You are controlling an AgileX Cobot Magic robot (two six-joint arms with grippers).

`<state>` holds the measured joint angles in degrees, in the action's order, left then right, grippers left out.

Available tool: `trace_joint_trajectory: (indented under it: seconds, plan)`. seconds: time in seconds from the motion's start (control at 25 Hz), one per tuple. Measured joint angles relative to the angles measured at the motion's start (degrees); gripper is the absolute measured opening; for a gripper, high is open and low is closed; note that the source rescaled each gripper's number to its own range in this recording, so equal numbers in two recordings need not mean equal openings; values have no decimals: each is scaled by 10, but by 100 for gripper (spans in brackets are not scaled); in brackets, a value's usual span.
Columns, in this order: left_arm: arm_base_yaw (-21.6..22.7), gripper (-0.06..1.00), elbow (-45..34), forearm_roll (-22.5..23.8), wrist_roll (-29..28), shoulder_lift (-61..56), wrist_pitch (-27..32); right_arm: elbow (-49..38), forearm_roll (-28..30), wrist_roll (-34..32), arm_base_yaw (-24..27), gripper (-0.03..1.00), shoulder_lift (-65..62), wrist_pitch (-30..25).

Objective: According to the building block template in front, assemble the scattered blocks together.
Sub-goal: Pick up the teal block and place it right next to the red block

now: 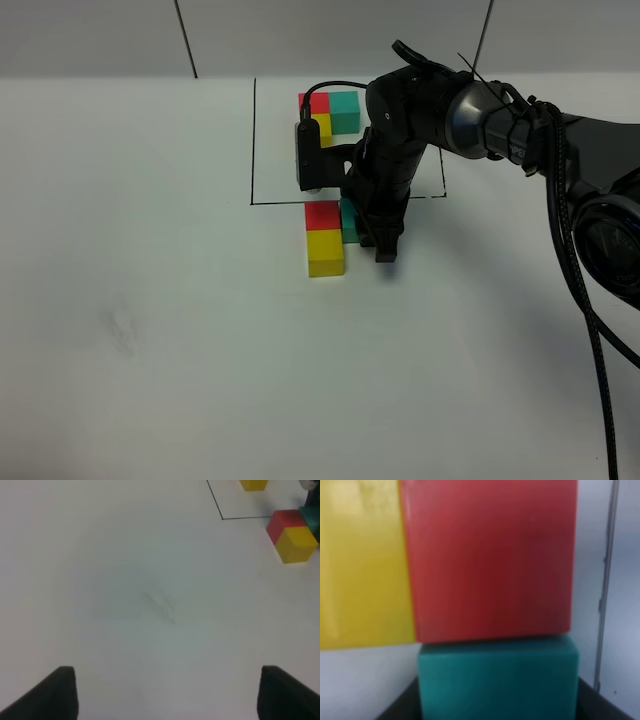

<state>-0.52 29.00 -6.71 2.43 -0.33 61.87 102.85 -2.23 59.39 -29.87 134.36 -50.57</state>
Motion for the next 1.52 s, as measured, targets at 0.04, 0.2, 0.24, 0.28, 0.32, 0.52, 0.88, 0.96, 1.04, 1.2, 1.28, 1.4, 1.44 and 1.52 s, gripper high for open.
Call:
trace_joint_trajectory:
  seconds: [0.04, 0.2, 0.24, 0.28, 0.32, 0.52, 0.88, 0.96, 1.04, 1.2, 1.28, 1.4, 1.44, 1.52]
  plan:
    - [0, 67, 0, 0, 0, 0, 0, 0, 0, 0, 0, 25, 1, 0]
    - [0, 67, 0, 0, 0, 0, 0, 0, 0, 0, 0, 25, 1, -1]
    - [0, 67, 0, 0, 0, 0, 0, 0, 0, 3, 0, 25, 1, -1]
    - [0, 67, 0, 0, 0, 0, 0, 0, 0, 6, 0, 25, 1, -1]
    - [0, 67, 0, 0, 0, 0, 0, 0, 0, 8, 0, 25, 1, -2]
    - [0, 67, 0, 0, 0, 0, 0, 0, 0, 11, 0, 25, 1, -4]
    - [0, 67, 0, 0, 0, 0, 0, 0, 0, 26, 0, 25, 1, -4]
    - [0, 67, 0, 0, 0, 0, 0, 0, 0, 26, 0, 25, 1, -4]
    - [0, 67, 0, 0, 0, 0, 0, 0, -1, 26, 0, 25, 1, -4]
    - [0, 67, 0, 0, 0, 0, 0, 0, -1, 26, 0, 25, 1, -3]
    - [0, 67, 0, 0, 0, 0, 0, 0, -1, 28, 0, 25, 1, -2]
    - [0, 67, 0, 0, 0, 0, 0, 0, -2, 28, 0, 26, 1, -1]
    - [0, 67, 0, 0, 0, 0, 0, 0, -2, 28, 0, 26, 1, -1]
    - [0, 67, 0, 0, 0, 0, 0, 0, -2, 28, 0, 30, 1, -1]
